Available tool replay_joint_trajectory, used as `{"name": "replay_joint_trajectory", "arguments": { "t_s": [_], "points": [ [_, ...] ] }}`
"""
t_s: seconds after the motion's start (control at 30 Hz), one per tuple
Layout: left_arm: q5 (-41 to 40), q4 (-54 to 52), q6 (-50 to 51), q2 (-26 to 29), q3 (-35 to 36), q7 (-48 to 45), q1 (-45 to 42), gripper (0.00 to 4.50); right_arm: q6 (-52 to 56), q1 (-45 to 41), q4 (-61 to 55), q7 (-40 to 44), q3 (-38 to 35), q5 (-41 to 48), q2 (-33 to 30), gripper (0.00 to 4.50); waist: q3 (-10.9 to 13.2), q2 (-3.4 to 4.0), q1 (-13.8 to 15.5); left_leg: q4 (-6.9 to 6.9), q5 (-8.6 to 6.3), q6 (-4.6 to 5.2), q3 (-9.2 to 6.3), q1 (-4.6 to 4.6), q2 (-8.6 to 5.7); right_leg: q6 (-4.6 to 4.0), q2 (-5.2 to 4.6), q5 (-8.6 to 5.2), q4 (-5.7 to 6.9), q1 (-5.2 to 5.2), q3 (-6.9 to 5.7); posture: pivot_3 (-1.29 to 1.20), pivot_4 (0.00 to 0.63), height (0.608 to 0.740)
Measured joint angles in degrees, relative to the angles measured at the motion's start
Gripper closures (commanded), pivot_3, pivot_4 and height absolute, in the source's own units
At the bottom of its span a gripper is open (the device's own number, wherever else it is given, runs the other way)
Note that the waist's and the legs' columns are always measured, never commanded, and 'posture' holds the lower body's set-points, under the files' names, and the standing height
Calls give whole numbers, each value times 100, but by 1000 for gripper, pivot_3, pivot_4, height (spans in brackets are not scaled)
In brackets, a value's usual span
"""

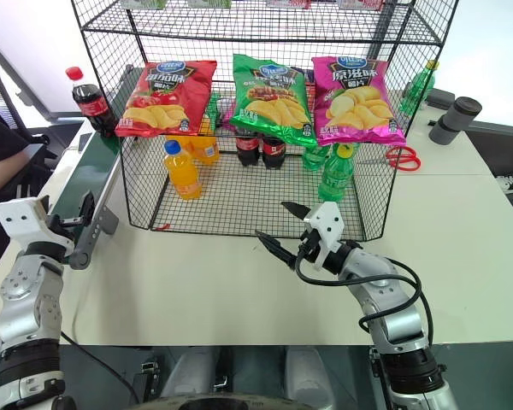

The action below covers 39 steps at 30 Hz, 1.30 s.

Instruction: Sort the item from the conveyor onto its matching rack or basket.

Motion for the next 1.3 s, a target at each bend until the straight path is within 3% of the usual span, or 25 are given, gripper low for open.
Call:
{"name": "replay_joint_trajectory", "arguments": {
  "t_s": [0.27, 1.3],
  "points": [
    [5, 67, -28, 2, 0, 2, -31, 0, 363, 4, -750, 118, 642, 350, 197, 43, -3, -4, 6, 0, 0, 0, -2, -1, 0, 0, -4, 0, 0, 1, -2, 0, 150, 740],
    [3, 435, -381, -11, 77, 305, 122, 0, 369, -45, -585, 288, 617, 445, 164, 43, -3, -6, 4, 0, 0, -1, -4, -1, 0, -1, -9, 0, -2, 0, -2, 0, 150, 740]
  ]
}}
